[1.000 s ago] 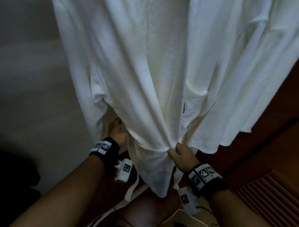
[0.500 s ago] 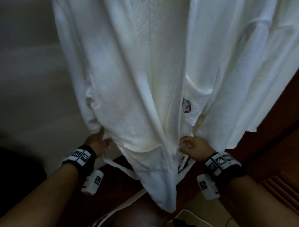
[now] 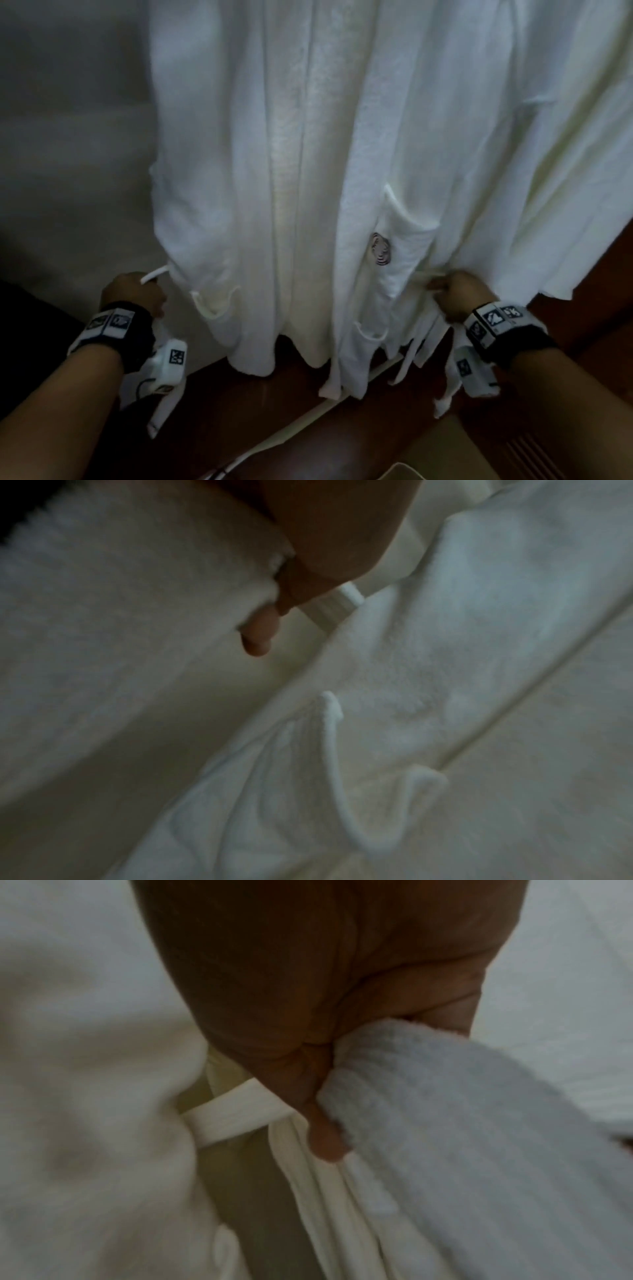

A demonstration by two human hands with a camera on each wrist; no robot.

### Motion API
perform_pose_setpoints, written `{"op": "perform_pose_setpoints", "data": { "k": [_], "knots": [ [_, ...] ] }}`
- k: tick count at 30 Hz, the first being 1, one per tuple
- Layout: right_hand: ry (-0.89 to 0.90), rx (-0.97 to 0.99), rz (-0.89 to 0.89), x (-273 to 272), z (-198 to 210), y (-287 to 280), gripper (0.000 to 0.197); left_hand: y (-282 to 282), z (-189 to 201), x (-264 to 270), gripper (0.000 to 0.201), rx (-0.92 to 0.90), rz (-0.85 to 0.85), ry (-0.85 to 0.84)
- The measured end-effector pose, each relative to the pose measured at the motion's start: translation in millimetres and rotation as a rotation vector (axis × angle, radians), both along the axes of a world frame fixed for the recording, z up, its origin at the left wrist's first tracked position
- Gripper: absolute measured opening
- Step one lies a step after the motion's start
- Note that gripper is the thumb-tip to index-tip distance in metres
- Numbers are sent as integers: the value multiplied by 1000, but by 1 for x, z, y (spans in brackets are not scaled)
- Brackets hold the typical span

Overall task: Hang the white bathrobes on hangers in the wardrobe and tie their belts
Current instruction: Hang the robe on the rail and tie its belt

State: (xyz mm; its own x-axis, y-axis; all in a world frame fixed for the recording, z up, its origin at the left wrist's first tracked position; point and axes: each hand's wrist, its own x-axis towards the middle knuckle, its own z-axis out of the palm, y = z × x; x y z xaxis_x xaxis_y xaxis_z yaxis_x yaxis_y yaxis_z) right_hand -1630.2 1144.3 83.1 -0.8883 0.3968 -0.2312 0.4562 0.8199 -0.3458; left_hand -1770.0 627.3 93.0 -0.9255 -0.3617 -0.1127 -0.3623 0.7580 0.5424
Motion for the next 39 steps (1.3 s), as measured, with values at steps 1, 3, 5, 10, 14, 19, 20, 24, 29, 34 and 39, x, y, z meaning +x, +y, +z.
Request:
{"op": "perform_pose_setpoints", "data": {
  "k": [1,3,5,10,14,19,20,24,29,34,39],
  "knots": [
    [-22,-38,3,5,-6,-5,27,0,-2,4,13,8,9,26],
    [-56,-61,33,15,-19,-14,26,0,-11,11,16,17,-12,87],
    [-47,-124,47,24,-25,-28,24,5,-18,18,31,100,-52,151],
    [132,-395,89,51,-19,-67,21,39,-33,64,42,303,-198,180],
    [199,-705,159,80,-7,-94,32,65,-39,104,50,505,-296,277],
    [171,-631,475,111,-14,-96,55,113,-37,152,30,838,-330,213],
    [195,-522,547,116,-15,-95,51,123,-36,163,30,874,-340,174],
    [231,-292,681,149,-10,-97,30,152,-42,202,28,844,-490,27],
    [178,-303,757,186,13,-97,16,187,-52,254,29,887,-582,-68],
    [175,-251,755,202,20,-94,38,216,-57,297,18,975,-669,-74],
    [298,-144,641,212,8,-89,50,229,-56,330,38,1009,-692,-22]
  ]
}}
